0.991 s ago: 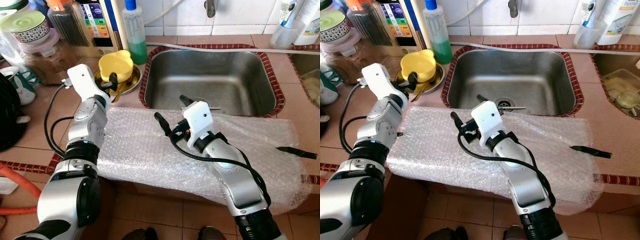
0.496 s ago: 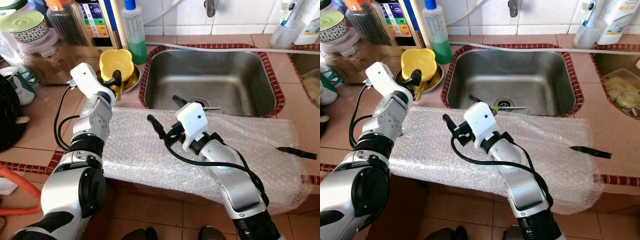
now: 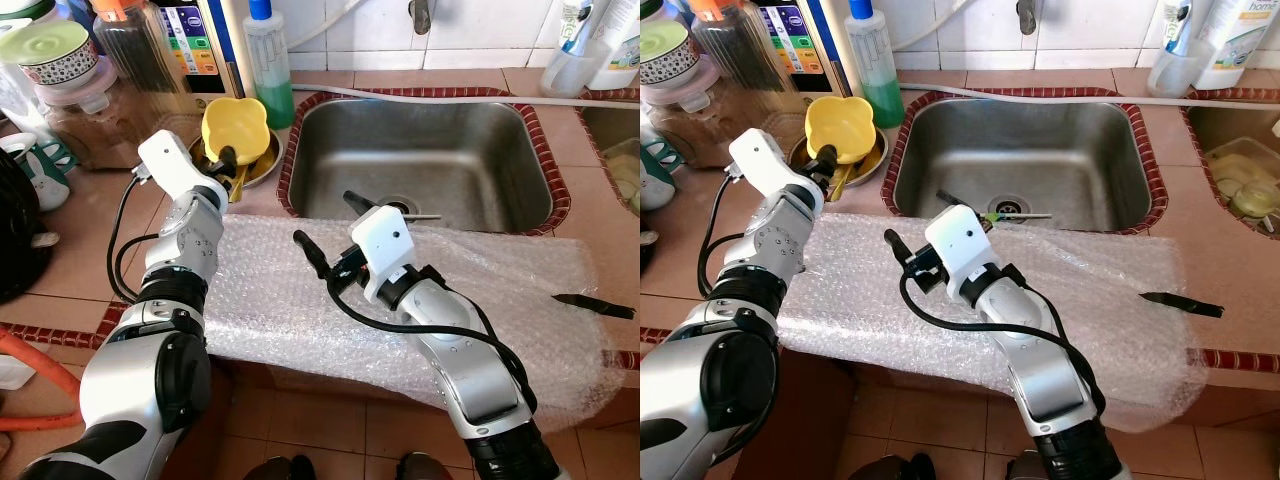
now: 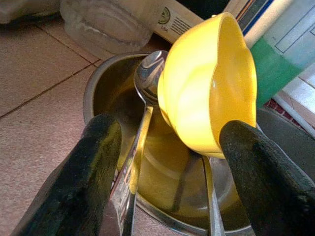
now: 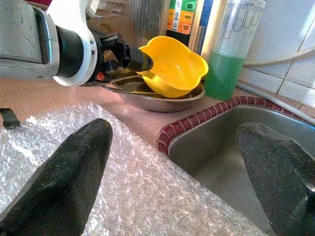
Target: Kitchen organization
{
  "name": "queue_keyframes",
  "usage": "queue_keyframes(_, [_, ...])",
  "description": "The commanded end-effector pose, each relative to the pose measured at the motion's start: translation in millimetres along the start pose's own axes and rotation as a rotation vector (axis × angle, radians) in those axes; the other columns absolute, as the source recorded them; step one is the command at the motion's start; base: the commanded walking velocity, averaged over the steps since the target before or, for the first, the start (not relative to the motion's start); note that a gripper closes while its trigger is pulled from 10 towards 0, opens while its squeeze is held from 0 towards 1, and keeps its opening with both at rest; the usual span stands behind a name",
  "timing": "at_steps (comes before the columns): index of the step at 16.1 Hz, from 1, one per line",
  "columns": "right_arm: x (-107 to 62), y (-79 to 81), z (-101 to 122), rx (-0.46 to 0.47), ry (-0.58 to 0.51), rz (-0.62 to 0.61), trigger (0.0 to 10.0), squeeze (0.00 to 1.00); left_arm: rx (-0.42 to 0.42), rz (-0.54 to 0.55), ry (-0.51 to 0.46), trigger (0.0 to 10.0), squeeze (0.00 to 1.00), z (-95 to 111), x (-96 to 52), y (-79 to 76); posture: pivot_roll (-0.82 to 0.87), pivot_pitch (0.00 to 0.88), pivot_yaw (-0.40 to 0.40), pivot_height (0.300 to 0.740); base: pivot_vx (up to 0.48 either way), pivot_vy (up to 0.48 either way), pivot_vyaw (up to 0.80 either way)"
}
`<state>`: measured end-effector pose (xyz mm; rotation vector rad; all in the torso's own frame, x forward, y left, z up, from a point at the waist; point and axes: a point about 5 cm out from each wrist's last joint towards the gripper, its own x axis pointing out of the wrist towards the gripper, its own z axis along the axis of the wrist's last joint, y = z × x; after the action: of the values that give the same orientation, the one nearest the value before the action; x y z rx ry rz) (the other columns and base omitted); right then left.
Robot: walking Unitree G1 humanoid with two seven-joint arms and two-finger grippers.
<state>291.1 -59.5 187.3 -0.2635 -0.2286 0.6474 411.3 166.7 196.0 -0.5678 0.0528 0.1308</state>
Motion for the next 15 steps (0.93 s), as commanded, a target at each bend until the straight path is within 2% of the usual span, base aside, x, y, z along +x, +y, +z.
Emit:
queue_keyframes(1, [2.2, 5.9, 3.3, -0.006, -0.014, 0.024, 10.0, 0.37, -0.013, 0.044, 0.001, 0.0, 0.0, 2.5, 0.7, 8.8, -0.28, 0.169, 0.14, 0.74, 0.0, 0.0, 0.0])
queue_keyframes(2, [2.5, 6.1, 3.7, -0.005, -0.017, 0.025, 10.0, 0.28, -0.014, 0.051, 0.0, 0.0, 0.0, 2.8, 0.6, 10.1, -0.28, 0.169, 0.141, 0.74, 0.0, 0.0, 0.0])
queue_keyframes(3, [2.6, 6.1, 3.7, -0.005, -0.018, 0.025, 10.0, 0.28, -0.015, 0.053, 0.0, 0.0, 0.0, 2.8, 0.7, 10.3, -0.28, 0.169, 0.141, 0.74, 0.0, 0.0, 0.0])
queue_keyframes(5, [2.6, 6.6, 3.6, -0.003, -0.018, 0.026, 10.0, 0.0, -0.025, 0.067, -0.001, 0.0, 0.0, 2.7, 0.4, 13.3, -0.28, 0.169, 0.145, 0.74, 0.0, 0.0, 0.0])
queue_keyframes(8, [2.4, 11.5, 8.8, 0.023, -0.056, 0.057, 10.0, 0.0, -0.035, 0.078, -0.006, 0.0, 0.0, 2.7, -0.1, 17.3, -0.27, 0.17, 0.143, 0.74, 0.0, 0.0, 0.0])
queue_keyframes(15, [3.2, 8.8, 11.5, 0.023, -0.074, 0.05, 10.0, 0.0, -0.061, 0.059, -0.018, 0.0, 0.0, 3.8, -0.6, 17.6, -0.27, 0.169, 0.14, 0.74, 0.0, 0.0, 0.0])
